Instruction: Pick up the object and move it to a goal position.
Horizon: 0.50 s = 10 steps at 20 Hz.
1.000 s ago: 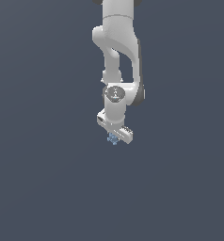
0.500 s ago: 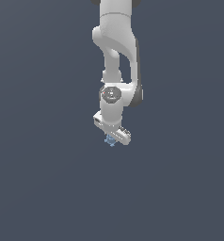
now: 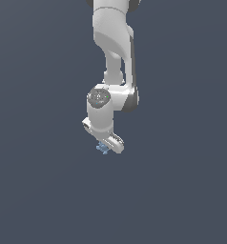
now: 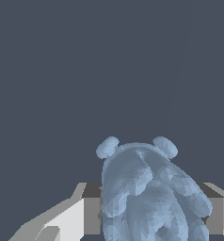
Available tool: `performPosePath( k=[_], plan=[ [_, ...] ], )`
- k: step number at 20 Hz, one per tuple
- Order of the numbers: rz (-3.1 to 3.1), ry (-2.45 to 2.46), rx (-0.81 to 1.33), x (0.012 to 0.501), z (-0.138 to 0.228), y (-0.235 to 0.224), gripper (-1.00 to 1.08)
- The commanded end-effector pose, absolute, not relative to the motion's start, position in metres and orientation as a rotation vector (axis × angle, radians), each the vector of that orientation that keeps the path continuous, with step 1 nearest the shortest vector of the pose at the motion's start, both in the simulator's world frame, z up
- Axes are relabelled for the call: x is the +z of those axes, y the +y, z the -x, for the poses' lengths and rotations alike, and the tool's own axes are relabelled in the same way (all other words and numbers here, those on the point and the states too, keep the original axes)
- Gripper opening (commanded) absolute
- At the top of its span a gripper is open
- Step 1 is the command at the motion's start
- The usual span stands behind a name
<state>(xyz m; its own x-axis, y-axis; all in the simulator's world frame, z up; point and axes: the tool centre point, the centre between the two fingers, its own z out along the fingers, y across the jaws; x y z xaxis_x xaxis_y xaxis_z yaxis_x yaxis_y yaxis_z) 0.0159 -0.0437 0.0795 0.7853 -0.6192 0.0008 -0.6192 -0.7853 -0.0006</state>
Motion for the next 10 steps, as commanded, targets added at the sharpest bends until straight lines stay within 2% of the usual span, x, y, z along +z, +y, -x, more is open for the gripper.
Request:
performPosePath(
  k=[1,10],
  plan=[
    [2.969,1.029,-0.001,0.088,-0.03,-0.057,-1.0],
    [2.969,1.029,-0.001,0.114,-0.073,-0.095,-1.0]
  ],
)
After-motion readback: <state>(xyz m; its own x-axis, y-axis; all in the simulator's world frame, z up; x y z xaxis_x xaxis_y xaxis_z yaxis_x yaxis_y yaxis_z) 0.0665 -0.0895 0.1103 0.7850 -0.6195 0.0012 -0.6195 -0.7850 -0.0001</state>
